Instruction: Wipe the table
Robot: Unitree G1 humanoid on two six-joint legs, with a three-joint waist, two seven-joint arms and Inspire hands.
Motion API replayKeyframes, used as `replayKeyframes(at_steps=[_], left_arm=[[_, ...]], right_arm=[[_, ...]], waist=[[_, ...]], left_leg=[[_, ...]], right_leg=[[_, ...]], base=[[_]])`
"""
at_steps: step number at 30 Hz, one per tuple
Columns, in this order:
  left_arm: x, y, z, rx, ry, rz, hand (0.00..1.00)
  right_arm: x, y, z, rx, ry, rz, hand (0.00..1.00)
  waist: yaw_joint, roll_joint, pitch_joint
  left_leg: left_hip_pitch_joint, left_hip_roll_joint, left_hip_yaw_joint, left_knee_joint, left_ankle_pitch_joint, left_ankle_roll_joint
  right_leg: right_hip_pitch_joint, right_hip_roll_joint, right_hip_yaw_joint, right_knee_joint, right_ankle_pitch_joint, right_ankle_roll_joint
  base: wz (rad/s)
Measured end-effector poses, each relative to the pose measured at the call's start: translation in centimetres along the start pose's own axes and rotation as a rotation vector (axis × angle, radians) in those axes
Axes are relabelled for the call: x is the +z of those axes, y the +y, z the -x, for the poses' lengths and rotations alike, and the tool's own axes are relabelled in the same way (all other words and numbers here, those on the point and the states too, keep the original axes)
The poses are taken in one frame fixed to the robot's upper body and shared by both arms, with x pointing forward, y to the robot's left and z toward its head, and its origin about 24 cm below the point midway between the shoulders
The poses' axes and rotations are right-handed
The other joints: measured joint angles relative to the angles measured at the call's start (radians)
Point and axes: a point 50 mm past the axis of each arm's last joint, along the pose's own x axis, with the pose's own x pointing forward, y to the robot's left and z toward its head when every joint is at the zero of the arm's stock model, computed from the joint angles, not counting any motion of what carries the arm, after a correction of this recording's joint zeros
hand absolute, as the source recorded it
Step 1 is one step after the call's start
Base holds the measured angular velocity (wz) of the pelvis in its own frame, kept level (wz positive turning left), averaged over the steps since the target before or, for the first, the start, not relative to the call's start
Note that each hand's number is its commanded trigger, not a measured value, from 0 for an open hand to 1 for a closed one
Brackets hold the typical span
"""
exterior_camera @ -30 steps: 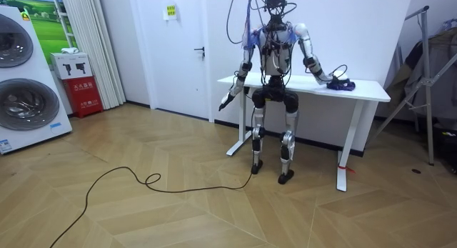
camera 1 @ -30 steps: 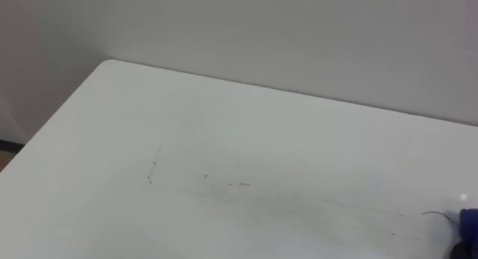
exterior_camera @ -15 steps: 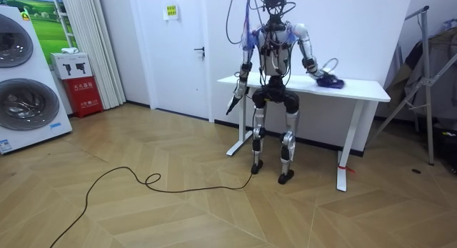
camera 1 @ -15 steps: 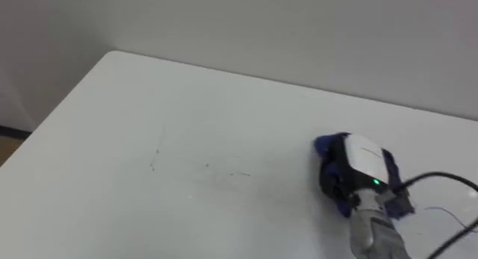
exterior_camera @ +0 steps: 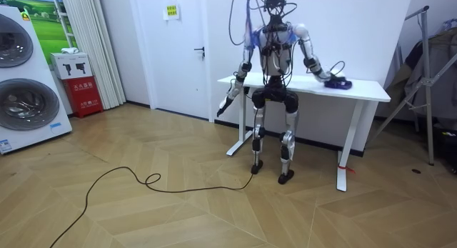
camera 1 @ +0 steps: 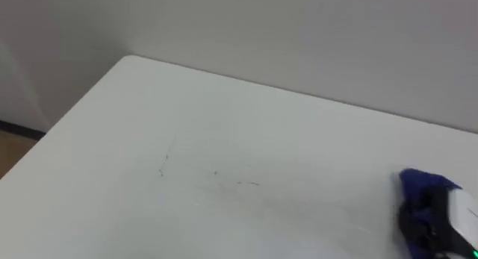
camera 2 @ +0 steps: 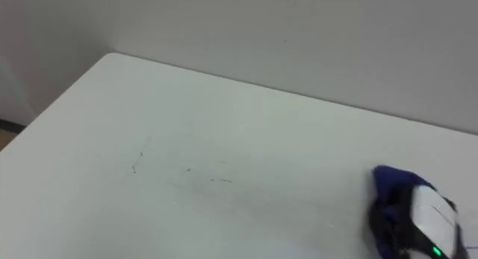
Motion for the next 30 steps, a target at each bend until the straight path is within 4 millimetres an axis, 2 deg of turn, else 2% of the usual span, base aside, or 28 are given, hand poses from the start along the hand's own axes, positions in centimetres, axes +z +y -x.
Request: replayKeyframes(at_steps=[1, 3, 5, 6, 8, 9, 10, 11, 12, 13, 14, 15, 16, 17, 18, 19, 20, 21, 22, 23, 24, 25, 26, 27, 28, 29, 30], left_arm=[[0.4, 0.0, -0.1, 0.001, -0.017, 0.002, 0.00], [1.3, -0.3, -0.1, -0.005, -0.050, -0.015, 0.00], [2.3, -1.0, 0.0, -0.026, -0.084, -0.051, 0.00], [2.9, -1.7, 0.1, -0.048, -0.105, -0.073, 0.00], [4.0, -2.9, 0.2, -0.080, -0.132, -0.099, 0.00], [5.1, -3.6, 0.3, -0.098, -0.151, -0.118, 0.00], [5.5, -4.3, 0.3, -0.115, -0.152, -0.145, 0.00], [6.1, -4.7, 0.4, -0.126, -0.165, -0.153, 0.00], [7.4, -5.5, 0.6, -0.148, -0.201, -0.163, 0.00], [8.6, -5.8, 0.8, -0.162, -0.254, -0.151, 0.00], [9.3, -5.9, 0.9, -0.166, -0.280, -0.140, 0.00], [10.4, -6.0, 1.1, -0.172, -0.319, -0.126, 0.00], [10.9, -5.9, 1.1, -0.173, -0.336, -0.122, 0.00], [10.7, -5.6, 1.0, -0.167, -0.332, -0.129, 0.00], [9.9, -4.9, 0.6, -0.155, -0.304, -0.143, 0.00], [9.3, -4.1, 0.1, -0.139, -0.273, -0.156, 0.00], [9.0, -3.6, -0.1, -0.133, -0.259, -0.160, 0.00], [8.4, -2.6, -0.5, -0.118, -0.235, -0.154, 0.00], [7.4, -2.2, -0.6, -0.113, -0.206, -0.138, 0.00], [6.7, -2.2, -0.6, -0.121, -0.187, -0.134, 0.00], [5.2, -2.6, -0.5, -0.148, -0.145, -0.116, 0.00], [4.2, -4.1, 0.2, -0.207, -0.117, -0.103, 0.00], [3.9, -4.7, 0.4, -0.231, -0.109, -0.099, 0.00], [3.5, -4.9, 0.6, -0.251, -0.104, -0.103, 0.00], [3.3, -4.1, 0.4, -0.232, -0.114, -0.107, 0.00], [3.7, -3.8, 0.3, -0.220, -0.129, -0.101, 0.00], [3.6, -3.1, 0.2, -0.200, -0.137, -0.088, 0.00]], right_arm=[[-1.3, -0.5, -0.1, -0.014, 0.056, 0.005, 1.00], [-2.0, -0.8, -0.2, -0.016, 0.084, 0.032, 1.00], [-1.1, -0.6, -0.7, -0.015, 0.087, 0.043, 1.00], [0.3, -0.2, -1.2, -0.015, 0.072, 0.052, 1.00], [3.1, 0.9, -1.5, 0.000, 0.040, 0.052, 1.00], [6.5, 2.2, -1.4, 0.036, -0.039, 0.031, 1.00], [11.5, 3.9, -0.9, 0.089, -0.167, 0.002, 1.00], [14.2, 4.6, -0.5, 0.118, -0.246, 0.001, 1.00], [19.6, 5.7, 0.6, 0.182, -0.422, 0.011, 1.00], [24.6, 6.0, 2.0, 0.224, -0.594, 0.014, 1.00], [26.8, 5.9, 2.5, 0.228, -0.669, 0.014, 1.00], [31.0, 4.8, 3.4, 0.208, -0.824, 0.009, 1.00], [33.8, 3.7, 3.8, 0.186, -0.922, 0.000, 1.00], [34.7, 3.2, 4.0, 0.176, -0.952, -0.009, 1.00], [35.3, 2.6, 3.9, 0.160, -0.972, -0.029, 1.00], [34.4, 2.8, 3.3, 0.168, -0.944, -0.026, 1.00], [33.5, 3.2, 3.0, 0.180, -0.921, -0.014, 1.00], [31.3, 4.3, 2.6, 0.217, -0.872, 0.024, 1.00], [28.2, 5.1, 2.4, 0.251, -0.821, -0.002, 1.00], [27.0, 5.0, 2.4, 0.238, -0.814, -0.016, 1.00], [24.7, 4.7, 1.9, 0.219, -0.794, -0.014, 1.00], [22.3, 3.2, 0.2, 0.158, -0.754, 0.010, 1.00], [20.9, 2.7, -0.6, 0.132, -0.714, 0.027, 1.00], [18.0, 1.6, -1.8, 0.087, -0.621, 0.048, 1.00], [15.2, 1.1, -2.2, 0.070, -0.535, 0.070, 1.00], [13.9, 1.1, -2.3, 0.068, -0.494, 0.081, 1.00], [12.1, 1.1, -2.0, 0.067, -0.431, 0.102, 1.00]], waist=[[-0.008, -0.001, -0.0016], [-0.016, -0.001, -0.0015], [0.004, 0.004, -0.0010], [0.015, 0.010, -0.0003], [0.068, 0.020, 0.0021], [0.110, 0.026, 0.0035], [0.146, 0.039, 0.0086], [0.168, 0.046, 0.0137], [0.211, 0.058, 0.0212], [0.257, 0.059, 0.0223], [0.276, 0.057, 0.0270], [0.320, 0.057, 0.0328], [0.341, 0.059, 0.0341], [0.344, 0.054, 0.0321], [0.339, 0.040, 0.0285], [0.328, 0.039, 0.0304], [0.324, 0.037, 0.0311], [0.318, 0.020, 0.0316], [0.283, 0.026, 0.0271], [0.258, 0.038, 0.0295], [0.207, 0.049, 0.0357], [0.156, 0.060, 0.0367], [0.135, 0.069, 0.0324], [0.101, 0.079, 0.0262], [0.080, 0.068, 0.0179], [0.063, 0.060, 0.0148], [0.048, 0.042, 0.0118]], left_leg=[[0.000, -0.004, 0.002, 0.006, -0.003, 0.004], [-0.003, -0.007, 0.006, 0.023, -0.009, 0.010], [-0.002, -0.002, 0.022, 0.046, -0.023, 0.013], [-0.006, 0.004, 0.034, 0.066, -0.035, 0.013], [-0.023, 0.030, 0.078, 0.104, -0.058, 0.010], [-0.035, 0.054, 0.111, 0.127, -0.076, 0.011], [-0.058, 0.084, 0.132, 0.159, -0.091, 0.001], [-0.065, 0.098, 0.136, 0.168, -0.094, -0.003], [-0.078, 0.120, 0.138, 0.174, -0.096, -0.015], [-0.107, 0.134, 0.139, 0.174, -0.090, -0.031], [-0.123, 0.138, 0.136, 0.173, -0.087, -0.037], [-0.159, 0.144, 0.117, 0.172, -0.076, -0.059], [-0.196, 0.152, 0.076, 0.165, -0.060, -0.083], [-0.211, 0.156, 0.055, 0.150, -0.044, -0.097], [-0.214, 0.171, 0.021, 0.109, -0.010, -0.126], [-0.207, 0.199, -0.010, 0.084, 0.010, -0.155], [-0.200, 0.215, -0.020, 0.076, 0.019, -0.181], [-0.174, 0.254, -0.028, 0.061, 0.023, -0.223], [-0.157, 0.317, 0.007, 0.061, 0.033, -0.250], [-0.145, 0.356, 0.052, 0.055, 0.047, -0.242], [-0.122, 0.409, 0.146, 0.038, 0.078, -0.200], [-0.120, 0.428, 0.188, 0.019, 0.103, -0.197], [-0.116, 0.430, 0.210, 0.010, 0.114, -0.198], [-0.109, 0.427, 0.235, 0.006, 0.121, -0.205], [-0.100, 0.412, 0.259, 0.008, 0.121, -0.205], [-0.097, 0.402, 0.270, 0.008, 0.121, -0.205], [-0.084, 0.374, 0.277, 0.009, 0.111, -0.207]], right_leg=[[0.001, -0.006, 0.000, 0.005, 0.000, 0.003], [-0.004, -0.015, 0.000, 0.021, -0.002, 0.007], [-0.010, -0.015, 0.023, 0.037, -0.002, 0.007], [-0.019, -0.015, 0.032, 0.054, 0.000, 0.003], [-0.046, -0.021, 0.024, 0.096, 0.006, -0.004], [-0.074, -0.035, -0.012, 0.140, 0.016, -0.011], [-0.118, -0.048, -0.042, 0.209, 0.017, -0.016], [-0.148, -0.051, -0.048, 0.260, 0.015, -0.017], [-0.195, -0.075, -0.053, 0.359, -0.002, -0.010], [-0.226, -0.120, -0.059, 0.412, -0.037, -0.009], [-0.239, -0.144, -0.060, 0.415, -0.052, -0.008], [-0.253, -0.191, -0.048, 0.394, -0.066, -0.008], [-0.254, -0.218, -0.035, 0.332, -0.062, -0.001], [-0.254, -0.230, -0.033, 0.297, -0.053, 0.005], [-0.239, -0.244, -0.033, 0.224, -0.023, 0.011], [-0.217, -0.242, -0.046, 0.163, 0.021, 0.010], [-0.212, -0.237, -0.063, 0.143, 0.038, 0.011], [-0.219, -0.224, -0.084, 0.134, 0.085, 0.012], [-0.210, -0.183, -0.091, 0.201, 0.042, 0.076], [-0.206, -0.161, -0.099, 0.230, 0.015, 0.065], [-0.201, -0.131, -0.108, 0.257, -0.030, 0.043], [-0.210, -0.113, -0.110, 0.260, -0.040, 0.035], [-0.215, -0.109, -0.110, 0.258, -0.040, 0.033], [-0.213, -0.100, -0.113, 0.248, -0.045, 0.039], [-0.210, -0.100, -0.114, 0.239, -0.048, 0.032], [-0.207, -0.100, -0.115, 0.232, -0.048, 0.032], [-0.191, -0.099, -0.117, 0.210, -0.046, 0.032]], base=[[0.00], [-0.11], [-0.35], [-0.58], [-0.82], [-1.09], [-1.04], [-0.73], [-0.32], [-0.10], [0.22], [0.51], [0.65], [0.90], [1.01], [0.97], [0.63], [0.46], [0.38], [0.35], [0.14], [0.05], [0.00], [-0.05], [0.00], [0.00], [-0.11]])
